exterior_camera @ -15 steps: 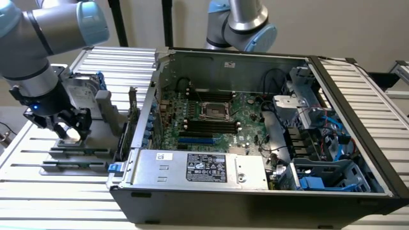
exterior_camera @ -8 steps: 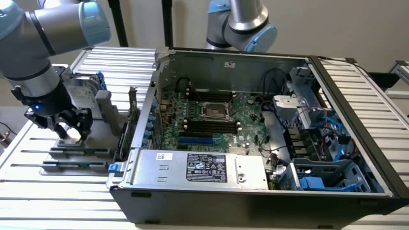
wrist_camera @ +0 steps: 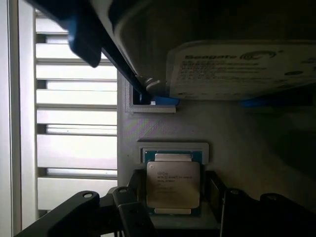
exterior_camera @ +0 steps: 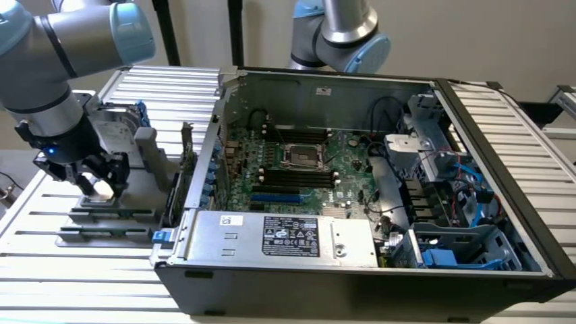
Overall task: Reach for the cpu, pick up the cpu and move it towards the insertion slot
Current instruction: 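Pick up the cpu and move it towards the insertion slot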
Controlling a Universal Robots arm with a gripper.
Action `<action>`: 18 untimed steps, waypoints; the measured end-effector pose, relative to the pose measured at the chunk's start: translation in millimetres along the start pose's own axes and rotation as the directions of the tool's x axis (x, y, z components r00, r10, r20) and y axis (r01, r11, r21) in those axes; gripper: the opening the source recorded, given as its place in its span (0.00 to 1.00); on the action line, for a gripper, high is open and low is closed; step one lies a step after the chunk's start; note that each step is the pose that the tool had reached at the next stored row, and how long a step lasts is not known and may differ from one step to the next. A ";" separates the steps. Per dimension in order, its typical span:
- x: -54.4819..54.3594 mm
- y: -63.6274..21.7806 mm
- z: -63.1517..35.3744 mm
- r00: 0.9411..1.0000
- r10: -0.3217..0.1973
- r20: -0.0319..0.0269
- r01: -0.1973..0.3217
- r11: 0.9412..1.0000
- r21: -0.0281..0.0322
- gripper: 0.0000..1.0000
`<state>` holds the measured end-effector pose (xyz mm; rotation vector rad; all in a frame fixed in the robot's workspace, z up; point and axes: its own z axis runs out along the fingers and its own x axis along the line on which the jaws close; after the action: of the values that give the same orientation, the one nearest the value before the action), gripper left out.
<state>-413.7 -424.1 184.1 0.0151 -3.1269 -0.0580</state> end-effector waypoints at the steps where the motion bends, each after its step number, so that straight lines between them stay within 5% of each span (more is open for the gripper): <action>1: 0.1 0.0 0.0 1.000 0.000 0.000 0.000 1.000 0.000 0.62; 11: 0.3 0.0 -0.7 1.000 0.000 0.000 0.000 1.000 0.000 0.55; 18: 0.7 1.1 -29.3 1.000 0.000 -0.001 0.000 1.000 0.000 0.55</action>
<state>-414.0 -424.1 213.4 0.0155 -3.1264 -0.0578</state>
